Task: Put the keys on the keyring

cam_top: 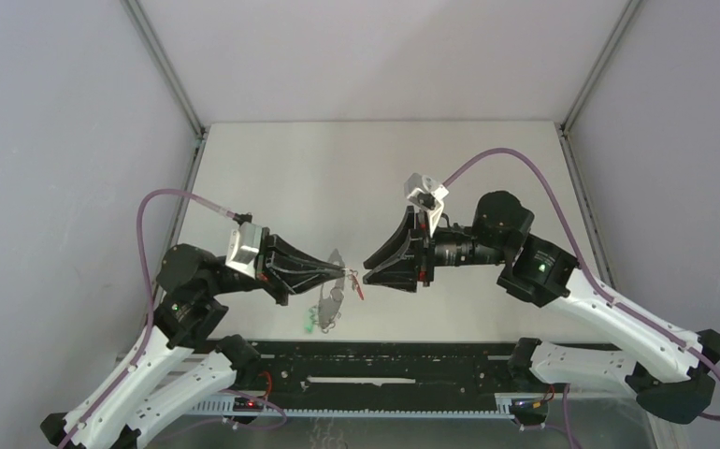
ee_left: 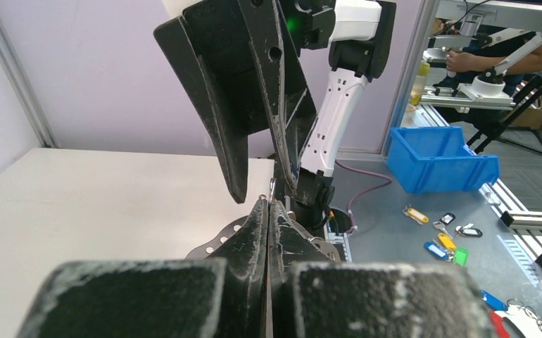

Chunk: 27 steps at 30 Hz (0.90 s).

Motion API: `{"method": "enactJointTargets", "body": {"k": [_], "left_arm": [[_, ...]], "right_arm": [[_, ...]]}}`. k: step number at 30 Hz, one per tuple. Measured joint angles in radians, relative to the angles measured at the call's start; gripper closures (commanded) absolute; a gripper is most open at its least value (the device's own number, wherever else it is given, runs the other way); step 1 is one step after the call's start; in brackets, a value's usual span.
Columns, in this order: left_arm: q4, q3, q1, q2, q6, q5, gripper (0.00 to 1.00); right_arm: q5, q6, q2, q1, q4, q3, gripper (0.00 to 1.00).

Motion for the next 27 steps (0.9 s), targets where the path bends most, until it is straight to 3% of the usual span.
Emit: {"method": "enactJointTargets", "body": {"k": [7,16,24,27], "left_arm": [[0.001,0.000,0.000,0.000,0.000,0.000,1.00],[0.003,0.000,0.000,0.000,0.001,0.003,1.00],[0.007,0.000,0.000,-0.006,0.002,0.005,1.00],[0.007,0.000,0.000,-0.006,0.002,0.008,1.00]], "right_arm": [[-0.062,0.013,0.050,0.038,0.049,0.000,0.57],[-0.108,0.026,0.069,0.054,0.071,0.000,0.79],[-0.107,0.031,0.078,0.055,0.071,0.000,0.86],[-0.106,0.034,0.083,0.054,0.076,0.000,0.93]]}}
